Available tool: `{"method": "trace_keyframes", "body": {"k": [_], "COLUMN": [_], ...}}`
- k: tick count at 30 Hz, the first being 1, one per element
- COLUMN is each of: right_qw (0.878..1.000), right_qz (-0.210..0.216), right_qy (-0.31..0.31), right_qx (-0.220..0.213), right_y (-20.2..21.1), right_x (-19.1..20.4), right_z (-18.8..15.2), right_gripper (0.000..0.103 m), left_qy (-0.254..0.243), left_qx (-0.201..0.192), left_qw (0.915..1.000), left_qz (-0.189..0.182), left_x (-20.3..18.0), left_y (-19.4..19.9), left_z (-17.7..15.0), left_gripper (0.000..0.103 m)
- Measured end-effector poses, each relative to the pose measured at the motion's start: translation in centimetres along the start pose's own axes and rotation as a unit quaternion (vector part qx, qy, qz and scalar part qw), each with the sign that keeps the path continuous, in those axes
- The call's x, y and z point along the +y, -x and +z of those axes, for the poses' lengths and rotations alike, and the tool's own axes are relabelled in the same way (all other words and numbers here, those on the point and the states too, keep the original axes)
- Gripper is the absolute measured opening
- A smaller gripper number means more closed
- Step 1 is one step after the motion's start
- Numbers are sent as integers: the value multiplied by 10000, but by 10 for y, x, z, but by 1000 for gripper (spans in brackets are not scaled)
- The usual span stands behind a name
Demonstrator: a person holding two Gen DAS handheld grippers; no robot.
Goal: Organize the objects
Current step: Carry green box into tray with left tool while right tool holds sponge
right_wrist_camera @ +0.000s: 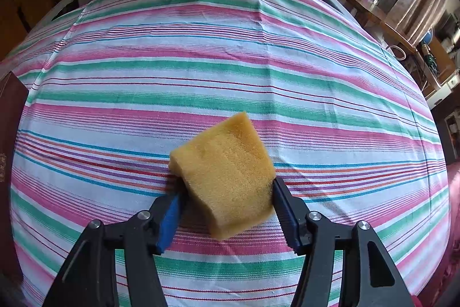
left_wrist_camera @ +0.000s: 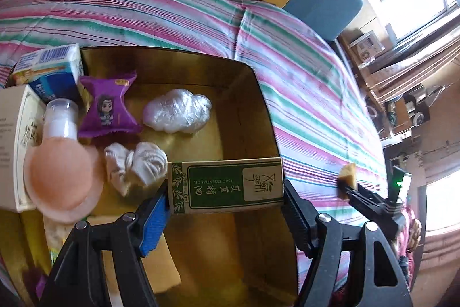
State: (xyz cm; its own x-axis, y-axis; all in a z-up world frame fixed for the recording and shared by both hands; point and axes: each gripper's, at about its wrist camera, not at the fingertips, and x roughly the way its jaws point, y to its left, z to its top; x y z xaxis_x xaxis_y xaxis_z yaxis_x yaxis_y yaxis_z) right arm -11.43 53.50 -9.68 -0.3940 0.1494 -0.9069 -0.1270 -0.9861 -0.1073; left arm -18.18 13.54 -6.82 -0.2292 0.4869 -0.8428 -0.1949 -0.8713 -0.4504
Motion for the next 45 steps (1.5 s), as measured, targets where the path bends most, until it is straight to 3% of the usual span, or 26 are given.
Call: {"method": "trace_keyframes", "body": {"k": [8, 15, 24, 28, 32, 35, 45], "right_qw": [10000, 10000, 10000, 10000, 10000, 10000, 9999], "right_qz": [5, -4, -7, 1, 15, 9, -97], "right_qy": [-11, -18, -81, -75, -39, -7, 94], "right_qx": [14, 10, 29, 27, 23, 16, -66], "right_y": [1, -3, -2, -1, -2, -1, -1], "right_x": [0, 2, 2, 3, 3, 3, 6], "right_z": [1, -1, -7, -6, -4, -3, -3], "right_gripper": [63, 64, 66, 66, 65, 64, 64], "left_qy": [75, 69, -93, -315, -1101, -1335, -1405], "left_qx": [232, 195, 141, -117, -868, -1291, -1605], "left_qw": [9992, 9988, 9988, 9977, 9834, 9730, 9584], "left_qz": [324, 447, 458, 585, 1149, 1368, 1897], "left_x": [7, 6, 3, -4, -19, -19, 1], "left_y": [-31, -35, -23, -3, 40, 68, 110], "left_z": [12, 17, 17, 12, -13, -41, -109], "left_gripper": [74, 75, 82, 82, 82, 81, 81]}}
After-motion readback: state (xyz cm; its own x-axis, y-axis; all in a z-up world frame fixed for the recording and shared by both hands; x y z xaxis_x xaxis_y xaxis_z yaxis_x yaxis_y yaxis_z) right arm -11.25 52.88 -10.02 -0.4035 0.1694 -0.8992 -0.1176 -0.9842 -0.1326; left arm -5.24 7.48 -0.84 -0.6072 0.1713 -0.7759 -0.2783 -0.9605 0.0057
